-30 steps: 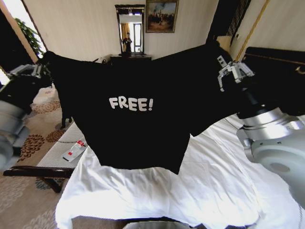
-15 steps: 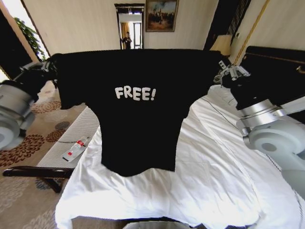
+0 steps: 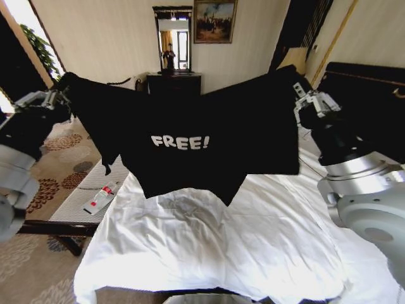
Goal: Fold the clothes on the bed.
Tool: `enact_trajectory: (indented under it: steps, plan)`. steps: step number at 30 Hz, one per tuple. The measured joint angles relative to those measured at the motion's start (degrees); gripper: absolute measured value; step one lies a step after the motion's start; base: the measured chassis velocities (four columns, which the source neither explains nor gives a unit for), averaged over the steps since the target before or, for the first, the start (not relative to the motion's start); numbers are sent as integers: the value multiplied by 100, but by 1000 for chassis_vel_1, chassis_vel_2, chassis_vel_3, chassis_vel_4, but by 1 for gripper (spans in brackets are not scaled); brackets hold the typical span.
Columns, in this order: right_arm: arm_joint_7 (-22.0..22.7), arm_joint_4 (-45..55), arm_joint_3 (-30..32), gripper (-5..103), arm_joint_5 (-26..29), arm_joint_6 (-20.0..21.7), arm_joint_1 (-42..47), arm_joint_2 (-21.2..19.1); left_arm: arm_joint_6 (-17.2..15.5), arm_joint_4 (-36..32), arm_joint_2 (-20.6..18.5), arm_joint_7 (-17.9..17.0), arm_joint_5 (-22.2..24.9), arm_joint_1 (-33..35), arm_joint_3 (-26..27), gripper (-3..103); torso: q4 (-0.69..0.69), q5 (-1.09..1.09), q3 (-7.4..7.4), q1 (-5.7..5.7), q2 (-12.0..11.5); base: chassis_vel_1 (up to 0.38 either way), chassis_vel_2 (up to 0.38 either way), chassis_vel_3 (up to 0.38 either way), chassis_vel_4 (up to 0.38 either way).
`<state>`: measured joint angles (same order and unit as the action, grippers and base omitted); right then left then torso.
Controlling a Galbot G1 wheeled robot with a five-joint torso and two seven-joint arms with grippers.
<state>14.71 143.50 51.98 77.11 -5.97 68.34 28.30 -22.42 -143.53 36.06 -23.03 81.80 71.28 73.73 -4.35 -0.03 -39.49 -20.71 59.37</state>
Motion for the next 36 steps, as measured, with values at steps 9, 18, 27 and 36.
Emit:
enact_trajectory:
  steps: [9, 18, 27, 36]
  plan:
    - [28, -4, 619, 0, 431, 44, -241, -486, -185, 8, -351, -53, 1021, 110, 1189, 2, 3, -2, 1, 0, 1, 0, 0, 0, 0]
    - [161, -29, -325, 0, -57, 473, -164, -252, -580, 21, -701, 23, 719, -105, 63, 2, 1, 1, -1, 0, 0, 0, 0, 0, 0]
    - [478, -1317, -3627, 0, -581, 817, -923, 746, -837, 1124, -696, 255, -1120, -687, -3497, 2, 2, 3, -1, -1, 0, 0, 0, 0, 0]
    - [418, -3755, -5314, 0, -1261, 498, -2155, 2069, -766, 3271, 532, 40, -2054, -2578, -6170, 2, 0, 0, -3, -2, -2, 0, 0, 0, 0]
